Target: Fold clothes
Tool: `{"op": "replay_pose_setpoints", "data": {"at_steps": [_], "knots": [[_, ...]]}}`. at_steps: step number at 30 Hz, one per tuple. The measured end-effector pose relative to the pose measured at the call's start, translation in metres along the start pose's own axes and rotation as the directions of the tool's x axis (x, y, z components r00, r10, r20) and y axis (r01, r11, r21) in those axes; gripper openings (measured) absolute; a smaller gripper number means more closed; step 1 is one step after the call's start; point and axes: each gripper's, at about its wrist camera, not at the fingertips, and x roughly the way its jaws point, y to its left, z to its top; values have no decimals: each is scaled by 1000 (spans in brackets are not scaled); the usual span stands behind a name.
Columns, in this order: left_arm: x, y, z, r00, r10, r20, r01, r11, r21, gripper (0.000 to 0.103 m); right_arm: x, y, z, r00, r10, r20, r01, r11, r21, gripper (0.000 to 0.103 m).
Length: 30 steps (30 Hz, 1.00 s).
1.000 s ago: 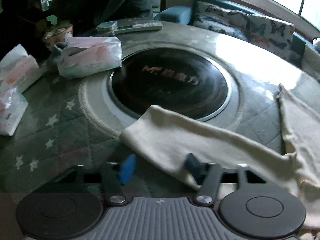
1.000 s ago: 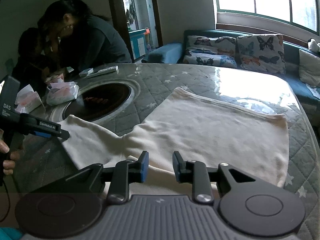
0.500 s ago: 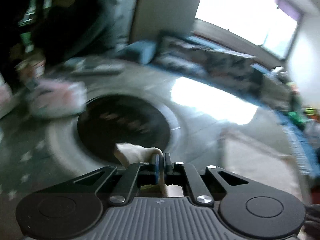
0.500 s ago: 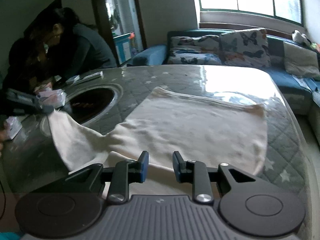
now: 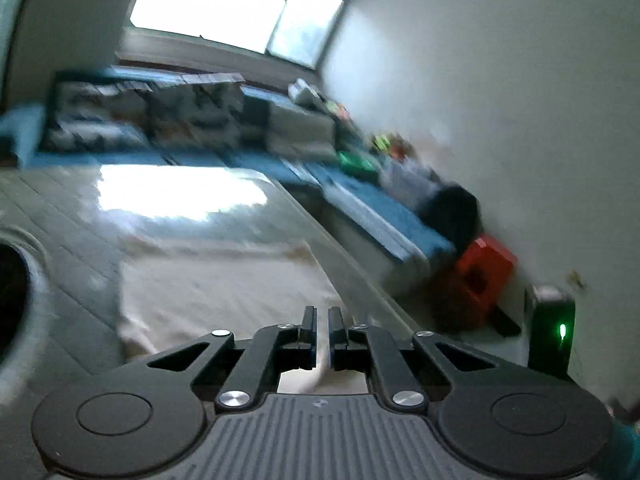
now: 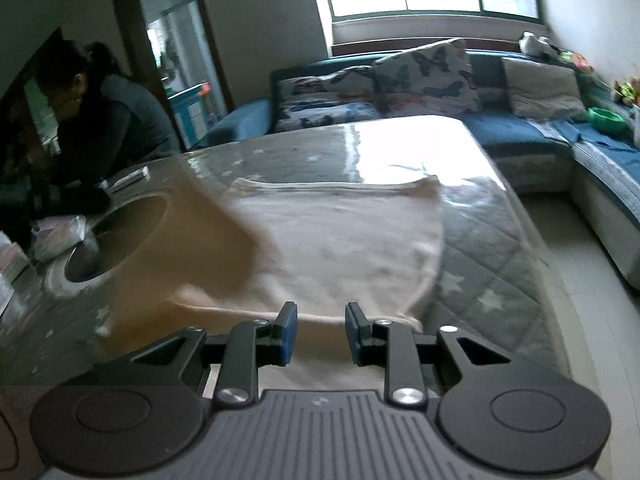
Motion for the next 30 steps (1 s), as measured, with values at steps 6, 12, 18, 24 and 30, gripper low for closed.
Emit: {"op": "replay_pose_setpoints", "data": {"at_steps": [6,12,18,24,30], "knots": [[12,11,-12,986,130,-109,-125,991,53,31,-11,-10,-2,1000,-15,4,15,1000,22,26],[23,37,-40,952,232,-198,-217,972,93,33,-2,-1,-5,999,27,-38,-27,1000,8,26],[23,47,-48,947,235,-218,-216,970,109,40,20,8,-15,995,-8,-101,6,1000,-13,26],[37,46,-32,955,206,-215,-170,970,175,50,23,21,-18,993,-73,-89,71,997,-28,18],[63,44,-24,940,177,-292,-110,967,230,63,17,36,-16,980,-190,-52,189,981,-34,4]]}}
